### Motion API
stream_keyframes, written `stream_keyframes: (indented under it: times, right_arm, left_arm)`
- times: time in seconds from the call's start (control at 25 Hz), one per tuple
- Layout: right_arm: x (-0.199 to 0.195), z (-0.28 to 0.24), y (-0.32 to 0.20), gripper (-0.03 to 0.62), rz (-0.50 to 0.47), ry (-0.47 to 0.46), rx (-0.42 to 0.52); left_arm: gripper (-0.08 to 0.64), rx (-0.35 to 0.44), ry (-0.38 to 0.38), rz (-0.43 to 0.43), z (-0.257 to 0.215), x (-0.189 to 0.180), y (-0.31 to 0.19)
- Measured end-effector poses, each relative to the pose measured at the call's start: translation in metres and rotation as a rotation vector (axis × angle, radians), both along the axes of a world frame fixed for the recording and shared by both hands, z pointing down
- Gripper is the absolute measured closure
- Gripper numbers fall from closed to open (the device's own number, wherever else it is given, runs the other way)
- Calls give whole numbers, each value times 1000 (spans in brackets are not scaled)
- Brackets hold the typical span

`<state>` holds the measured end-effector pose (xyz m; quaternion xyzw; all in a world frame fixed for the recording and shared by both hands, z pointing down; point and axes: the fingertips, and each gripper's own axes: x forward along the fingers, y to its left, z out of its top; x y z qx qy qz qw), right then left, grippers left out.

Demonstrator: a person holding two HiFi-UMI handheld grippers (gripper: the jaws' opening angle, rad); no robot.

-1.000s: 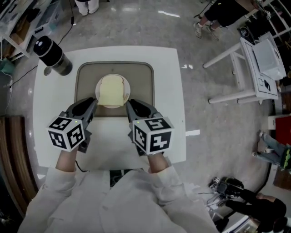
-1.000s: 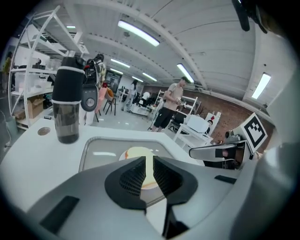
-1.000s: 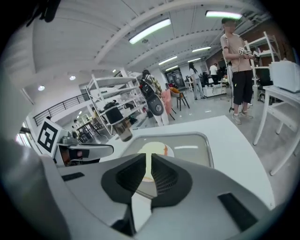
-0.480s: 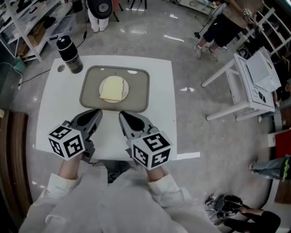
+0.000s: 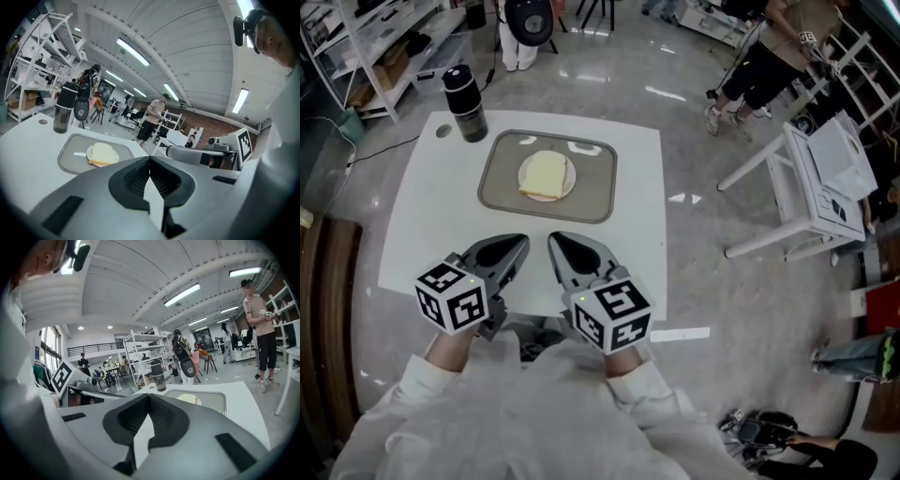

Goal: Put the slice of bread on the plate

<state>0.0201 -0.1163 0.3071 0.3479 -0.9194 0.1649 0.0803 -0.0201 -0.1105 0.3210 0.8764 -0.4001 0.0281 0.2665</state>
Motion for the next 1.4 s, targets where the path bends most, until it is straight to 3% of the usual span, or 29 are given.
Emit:
stream_keyframes:
  times: [1.0, 1.4]
  right_arm:
    - [-29, 22, 32, 578, 39, 64, -47]
    - [-32, 44, 40, 578, 18, 113, -86]
  left_arm:
    - [551, -71, 54, 61, 7, -20, 24]
    - [551, -87, 49, 35, 15, -34, 20]
